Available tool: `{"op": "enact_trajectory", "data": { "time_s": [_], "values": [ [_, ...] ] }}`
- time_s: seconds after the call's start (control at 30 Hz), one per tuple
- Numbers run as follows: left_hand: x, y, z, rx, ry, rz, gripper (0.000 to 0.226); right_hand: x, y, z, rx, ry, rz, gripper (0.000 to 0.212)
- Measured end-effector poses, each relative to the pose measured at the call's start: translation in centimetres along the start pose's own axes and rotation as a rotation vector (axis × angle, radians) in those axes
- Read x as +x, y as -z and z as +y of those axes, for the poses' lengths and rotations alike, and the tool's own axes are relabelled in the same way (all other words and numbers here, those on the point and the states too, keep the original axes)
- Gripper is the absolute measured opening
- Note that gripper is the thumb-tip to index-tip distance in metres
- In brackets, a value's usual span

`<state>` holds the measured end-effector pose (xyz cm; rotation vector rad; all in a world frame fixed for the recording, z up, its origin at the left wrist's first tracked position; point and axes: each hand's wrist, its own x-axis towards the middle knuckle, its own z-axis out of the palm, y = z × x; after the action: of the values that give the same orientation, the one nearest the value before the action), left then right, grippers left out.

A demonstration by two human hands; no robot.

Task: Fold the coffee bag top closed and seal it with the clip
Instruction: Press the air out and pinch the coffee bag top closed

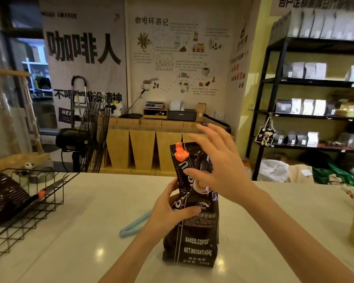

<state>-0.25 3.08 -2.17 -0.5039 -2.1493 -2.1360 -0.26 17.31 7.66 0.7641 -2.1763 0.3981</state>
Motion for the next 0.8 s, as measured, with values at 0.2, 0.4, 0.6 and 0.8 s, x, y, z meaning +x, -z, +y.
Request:
{"op": "enact_trajectory", "data": {
  "time_s": [0.2, 0.4, 0.6, 0.8],
  "values": [
    [0.3, 0.0, -0.2, 0.011, 0.030, -0.005, 0.074, 5.1, -0.6, -1.4, -0.202, 0.172, -0.504, 0.050],
    [0.5, -0.2, 0.3, -0.103, 0.042, -0.003, 0.056, 7.3, -0.4, -1.1, -0.021, 0.004, -0.652, 0.060],
    [0.3, -0.9, 0.4, -0.156, 0.057, -0.016, 0.035, 7.3, 0.4, 0.0, 0.147, -0.038, -0.602, 0.019],
    [0.1, -1.7, -0.3, -0.125, -0.038, 0.032, 0.044, 6.4, 1.0, 0.9, 0.245, -0.123, -0.484, 0.018]
  ]
}}
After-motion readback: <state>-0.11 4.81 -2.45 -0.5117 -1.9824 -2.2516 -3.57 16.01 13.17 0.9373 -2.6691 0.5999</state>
